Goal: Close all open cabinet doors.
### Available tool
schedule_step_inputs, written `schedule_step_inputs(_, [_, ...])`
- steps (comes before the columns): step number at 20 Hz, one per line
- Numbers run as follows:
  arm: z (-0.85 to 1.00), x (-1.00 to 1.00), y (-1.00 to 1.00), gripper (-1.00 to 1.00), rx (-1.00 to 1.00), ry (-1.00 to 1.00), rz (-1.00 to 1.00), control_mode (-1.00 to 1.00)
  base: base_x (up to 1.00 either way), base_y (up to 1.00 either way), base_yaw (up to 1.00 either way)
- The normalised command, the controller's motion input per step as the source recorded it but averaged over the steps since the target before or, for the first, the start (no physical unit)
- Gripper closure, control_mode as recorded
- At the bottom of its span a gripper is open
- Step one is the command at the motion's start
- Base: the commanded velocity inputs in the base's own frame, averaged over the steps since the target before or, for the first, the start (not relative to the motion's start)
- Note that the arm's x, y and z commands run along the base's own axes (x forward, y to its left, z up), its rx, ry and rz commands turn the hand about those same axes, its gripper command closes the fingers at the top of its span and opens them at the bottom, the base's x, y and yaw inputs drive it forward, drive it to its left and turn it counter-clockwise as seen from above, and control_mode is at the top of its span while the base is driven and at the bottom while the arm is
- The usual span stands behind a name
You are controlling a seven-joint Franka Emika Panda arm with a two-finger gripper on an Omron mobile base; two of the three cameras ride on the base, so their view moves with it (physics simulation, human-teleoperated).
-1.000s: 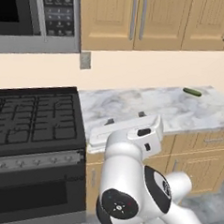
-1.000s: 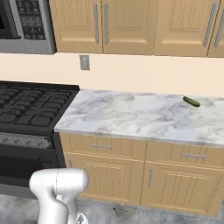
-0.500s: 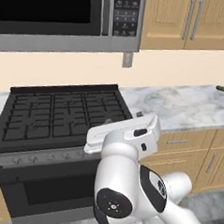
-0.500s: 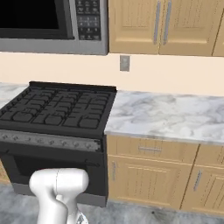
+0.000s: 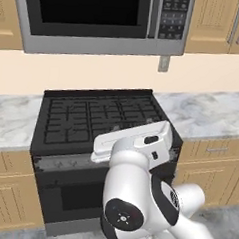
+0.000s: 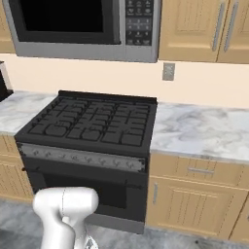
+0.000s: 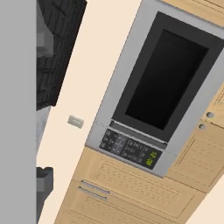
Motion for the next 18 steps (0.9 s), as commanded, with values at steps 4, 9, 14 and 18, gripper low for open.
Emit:
schedule_step_inputs(4, [0.00, 0.00, 0.00, -1.00, 0.00, 0.00, 0.00, 1.00, -0.15, 0.97, 0.14])
schedule_step_inputs(9, [0.00, 0.00, 0.00, -1.00, 0.00, 0.00, 0.00, 1.00, 0.00, 0.97, 0.29])
schedule_step_inputs(14, [0.00, 0.00, 0.00, -1.00, 0.00, 0.00, 0.00, 1.00, 0.06, 0.89, 0.34])
schedule_step_inputs(18, [0.00, 0.00, 0.00, -1.00, 0.00, 0.00, 0.00, 1.00, 0.35, 0.89, 0.27])
